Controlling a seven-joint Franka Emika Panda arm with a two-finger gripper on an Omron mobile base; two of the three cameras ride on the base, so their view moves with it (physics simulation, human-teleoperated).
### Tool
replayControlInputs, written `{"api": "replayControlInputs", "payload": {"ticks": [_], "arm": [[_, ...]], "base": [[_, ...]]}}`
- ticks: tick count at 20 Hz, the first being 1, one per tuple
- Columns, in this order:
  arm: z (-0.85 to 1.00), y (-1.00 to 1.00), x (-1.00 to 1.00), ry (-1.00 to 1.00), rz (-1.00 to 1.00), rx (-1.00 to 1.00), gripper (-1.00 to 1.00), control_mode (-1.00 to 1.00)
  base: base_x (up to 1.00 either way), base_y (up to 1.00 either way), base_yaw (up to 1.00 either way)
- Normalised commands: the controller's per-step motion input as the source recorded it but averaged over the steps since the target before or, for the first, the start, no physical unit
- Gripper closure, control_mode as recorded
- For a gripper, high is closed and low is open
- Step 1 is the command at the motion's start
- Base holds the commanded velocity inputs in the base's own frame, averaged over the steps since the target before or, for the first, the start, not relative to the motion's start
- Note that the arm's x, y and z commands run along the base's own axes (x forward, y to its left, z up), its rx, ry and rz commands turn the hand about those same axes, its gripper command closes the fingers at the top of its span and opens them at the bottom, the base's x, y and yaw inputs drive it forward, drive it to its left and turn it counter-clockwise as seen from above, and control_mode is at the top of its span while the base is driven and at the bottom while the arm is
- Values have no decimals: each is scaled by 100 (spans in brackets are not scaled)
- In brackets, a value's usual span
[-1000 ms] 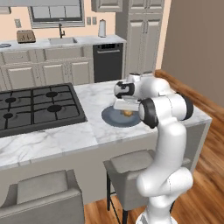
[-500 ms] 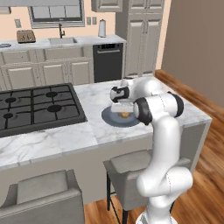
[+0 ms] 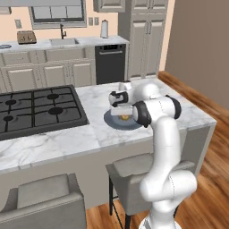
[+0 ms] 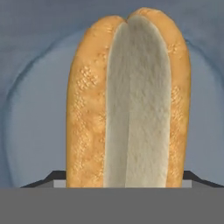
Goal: Move the hot dog bun to the plate on the dining table and place the condiment next to that plate. Then navigate to the fridge and take the sausage and place it on the plate as well.
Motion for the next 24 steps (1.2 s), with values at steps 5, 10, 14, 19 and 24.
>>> {"api": "replayControlInputs", "payload": {"ticks": [5,10,14,19,24], "arm": [[-16,5,11,-8,0,-5,-100,-100],[-1,9,-10,-18,0,-6,-100,-100],[7,3,-47,-22,0,-2,-100,-100],[31,-4,-78,-21,0,0,-100,-100],[50,-9,-93,-20,0,0,-100,-100]], "base": [[0,0,0],[0,0,0],[0,0,0],[0,0,0],[0,0,0]]}}
